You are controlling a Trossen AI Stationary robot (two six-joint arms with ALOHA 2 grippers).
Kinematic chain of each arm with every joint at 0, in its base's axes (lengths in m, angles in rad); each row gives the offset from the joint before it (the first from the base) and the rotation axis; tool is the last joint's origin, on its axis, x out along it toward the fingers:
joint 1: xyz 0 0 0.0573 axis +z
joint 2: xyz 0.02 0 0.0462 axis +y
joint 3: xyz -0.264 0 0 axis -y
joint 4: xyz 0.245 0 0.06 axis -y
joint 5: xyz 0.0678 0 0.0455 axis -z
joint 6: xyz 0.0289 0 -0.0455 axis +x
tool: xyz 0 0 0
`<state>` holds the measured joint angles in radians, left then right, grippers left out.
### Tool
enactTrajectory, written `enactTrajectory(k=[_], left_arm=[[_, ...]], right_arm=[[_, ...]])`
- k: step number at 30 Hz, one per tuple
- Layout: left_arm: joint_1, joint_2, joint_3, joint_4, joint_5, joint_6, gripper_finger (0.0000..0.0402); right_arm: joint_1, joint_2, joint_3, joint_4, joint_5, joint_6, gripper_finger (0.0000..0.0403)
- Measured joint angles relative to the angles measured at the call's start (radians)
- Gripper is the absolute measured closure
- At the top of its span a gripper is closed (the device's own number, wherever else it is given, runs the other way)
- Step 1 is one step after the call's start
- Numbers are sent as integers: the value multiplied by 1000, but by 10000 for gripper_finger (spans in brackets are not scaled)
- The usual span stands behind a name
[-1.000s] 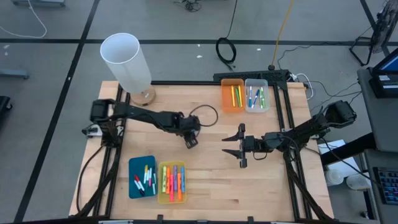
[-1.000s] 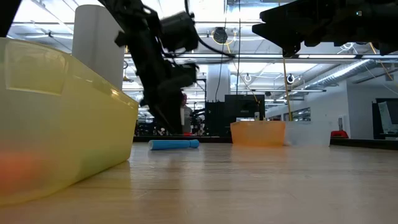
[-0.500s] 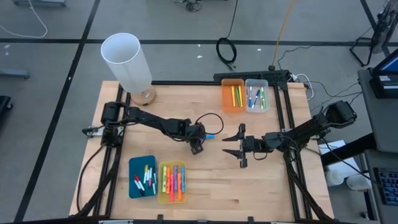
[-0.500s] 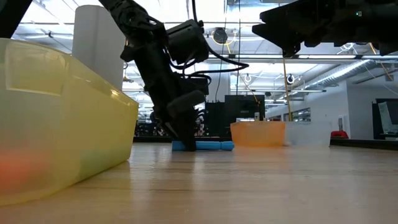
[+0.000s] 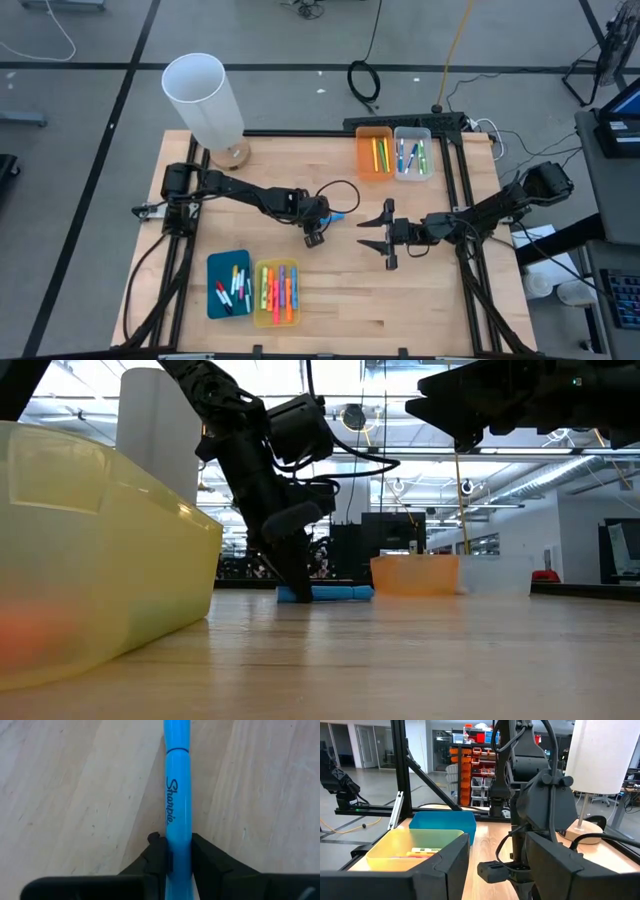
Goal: Pick & Place Markers
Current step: Put the light blue highlighter pen into the yellow bin, then return to Home Position
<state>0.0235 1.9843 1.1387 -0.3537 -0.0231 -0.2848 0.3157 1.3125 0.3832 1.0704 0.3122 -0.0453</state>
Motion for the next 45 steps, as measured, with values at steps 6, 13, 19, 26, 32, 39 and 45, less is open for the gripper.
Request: enactTrajectory(k=[6,13,19,26,32,39,45], left_arm=[[-24,-96,-9,-16,-2,-2,334],[-155,-362,-4,-23,-80,-149,334],[-400,-506,-1,-190,-287,-548,334],[-699,-445,-2,-439,-372,-1218,334],[-801,-371,-2,-457,-370,-1507,334],[-778,-352,-2,-365,-301,-1520,284],[-771,-357,-2,-241,-251,-1467,249]], right_arm=[[0,0,0,0,0,0,222],[0,0,0,-8,0,0,222],[0,0,0,-7,0,4,222],[0,0,0,0,0,7,222],[0,0,0,27,0,5,222],[0,0,0,17,-28,7,222],[24,0,0,8,-28,87,222]])
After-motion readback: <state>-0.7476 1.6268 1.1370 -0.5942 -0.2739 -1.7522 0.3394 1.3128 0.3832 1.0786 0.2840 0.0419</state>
